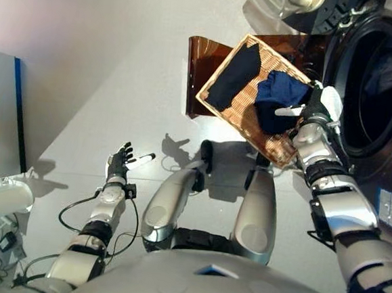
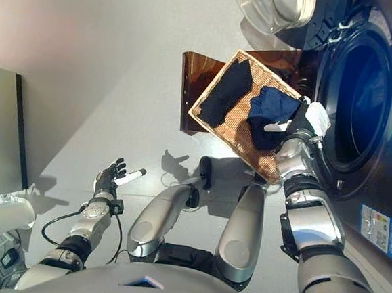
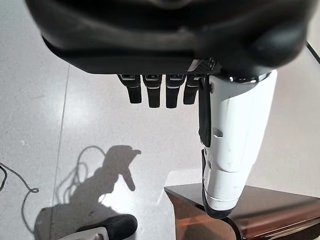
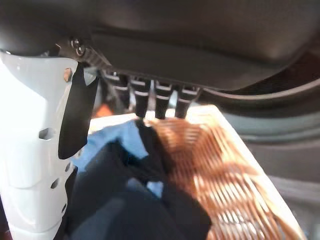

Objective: Pick up the clothes and place them into the washing machine

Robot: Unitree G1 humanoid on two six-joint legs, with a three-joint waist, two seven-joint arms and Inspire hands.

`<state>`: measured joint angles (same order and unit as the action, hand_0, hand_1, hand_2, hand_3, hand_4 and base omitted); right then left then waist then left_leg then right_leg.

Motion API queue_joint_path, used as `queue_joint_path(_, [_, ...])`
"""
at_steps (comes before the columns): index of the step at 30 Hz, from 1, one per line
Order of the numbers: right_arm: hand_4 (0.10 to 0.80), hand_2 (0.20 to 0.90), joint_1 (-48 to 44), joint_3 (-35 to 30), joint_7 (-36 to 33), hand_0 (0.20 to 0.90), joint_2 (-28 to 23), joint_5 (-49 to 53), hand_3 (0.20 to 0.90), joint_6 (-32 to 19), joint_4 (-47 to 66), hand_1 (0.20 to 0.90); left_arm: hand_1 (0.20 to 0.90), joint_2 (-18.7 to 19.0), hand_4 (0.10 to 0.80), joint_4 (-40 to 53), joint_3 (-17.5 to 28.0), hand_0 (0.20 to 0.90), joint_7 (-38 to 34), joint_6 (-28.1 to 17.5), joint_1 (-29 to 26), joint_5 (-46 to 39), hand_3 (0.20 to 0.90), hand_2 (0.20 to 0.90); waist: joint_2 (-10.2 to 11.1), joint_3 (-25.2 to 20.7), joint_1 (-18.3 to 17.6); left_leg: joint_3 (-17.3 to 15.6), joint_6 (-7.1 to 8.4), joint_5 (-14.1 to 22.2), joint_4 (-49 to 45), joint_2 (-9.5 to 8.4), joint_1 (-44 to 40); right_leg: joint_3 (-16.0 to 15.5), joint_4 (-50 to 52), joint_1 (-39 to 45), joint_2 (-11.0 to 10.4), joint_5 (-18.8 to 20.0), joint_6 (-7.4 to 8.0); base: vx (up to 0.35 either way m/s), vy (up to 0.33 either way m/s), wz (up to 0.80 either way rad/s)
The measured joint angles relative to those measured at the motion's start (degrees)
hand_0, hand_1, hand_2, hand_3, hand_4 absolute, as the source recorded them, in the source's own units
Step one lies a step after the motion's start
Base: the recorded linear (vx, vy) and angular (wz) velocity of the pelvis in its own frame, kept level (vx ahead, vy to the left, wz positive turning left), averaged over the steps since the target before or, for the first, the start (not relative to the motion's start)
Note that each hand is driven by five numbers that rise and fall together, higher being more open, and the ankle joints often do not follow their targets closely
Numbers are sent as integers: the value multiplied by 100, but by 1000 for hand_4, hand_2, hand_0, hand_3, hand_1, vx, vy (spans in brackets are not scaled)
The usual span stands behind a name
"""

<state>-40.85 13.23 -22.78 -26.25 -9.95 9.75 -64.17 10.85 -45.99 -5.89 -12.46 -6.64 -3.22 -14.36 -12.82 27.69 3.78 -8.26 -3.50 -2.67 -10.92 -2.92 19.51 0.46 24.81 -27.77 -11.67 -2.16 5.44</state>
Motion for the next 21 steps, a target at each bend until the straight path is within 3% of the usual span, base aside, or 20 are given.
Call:
queue_joint_path(7, [800,900,-472,-1,6,900,-26,331,900,-21,-634,900,900,40,800,236,-159,900,-4,-8,28,-135,900,900,-47,-4,79,71,78,-63,-9,-13,180,-76,115,-168,-40,-40,7,-19,17,8])
queue_joint_path(21, [800,900,-941,-25,20,900,-56,647,900,-96,-1076,900,900,138,800,394,-214,900,-3,-22,4,-143,900,900,-48,-5,361,279,85,-181,-2,-43,404,-283,201,-313,-98,-46,-59,-11,17,9])
